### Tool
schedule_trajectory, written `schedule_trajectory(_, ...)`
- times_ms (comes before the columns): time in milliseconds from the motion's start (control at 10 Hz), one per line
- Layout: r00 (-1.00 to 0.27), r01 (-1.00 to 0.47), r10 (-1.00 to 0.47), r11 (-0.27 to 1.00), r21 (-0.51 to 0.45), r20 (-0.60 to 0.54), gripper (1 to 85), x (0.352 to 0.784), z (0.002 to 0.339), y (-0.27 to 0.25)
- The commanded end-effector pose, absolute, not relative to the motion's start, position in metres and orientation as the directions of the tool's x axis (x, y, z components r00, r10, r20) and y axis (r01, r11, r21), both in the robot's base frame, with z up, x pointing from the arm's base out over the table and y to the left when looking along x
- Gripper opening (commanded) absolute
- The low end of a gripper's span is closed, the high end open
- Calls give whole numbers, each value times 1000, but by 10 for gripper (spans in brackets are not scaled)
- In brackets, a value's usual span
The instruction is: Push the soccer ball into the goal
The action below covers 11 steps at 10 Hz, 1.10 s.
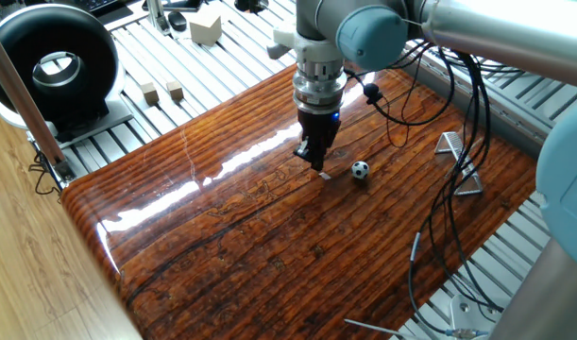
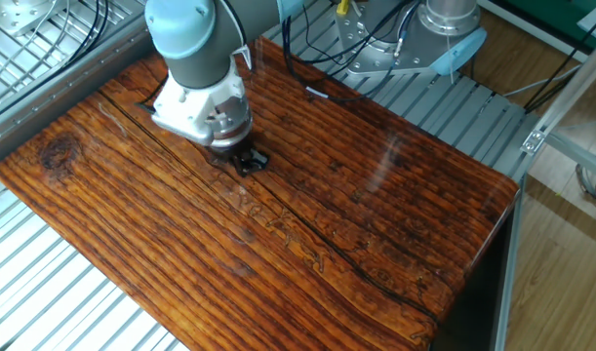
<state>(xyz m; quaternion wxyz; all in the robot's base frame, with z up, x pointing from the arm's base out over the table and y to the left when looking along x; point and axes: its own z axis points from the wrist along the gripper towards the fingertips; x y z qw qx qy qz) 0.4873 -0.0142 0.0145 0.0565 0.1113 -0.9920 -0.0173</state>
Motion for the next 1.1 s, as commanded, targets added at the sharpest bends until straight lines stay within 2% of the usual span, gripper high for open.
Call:
schedule_trajectory(0,-960,-254,-259,966,55,108,10,473,22,-36)
schedule_trajectory(400,-946,-247,-258,966,80,196,10,446,10,-65)
schedule_trajectory(500,-946,-217,-233,972,91,228,10,438,12,-63)
schedule_trajectory(1000,-947,-178,-209,974,142,244,10,437,27,-43)
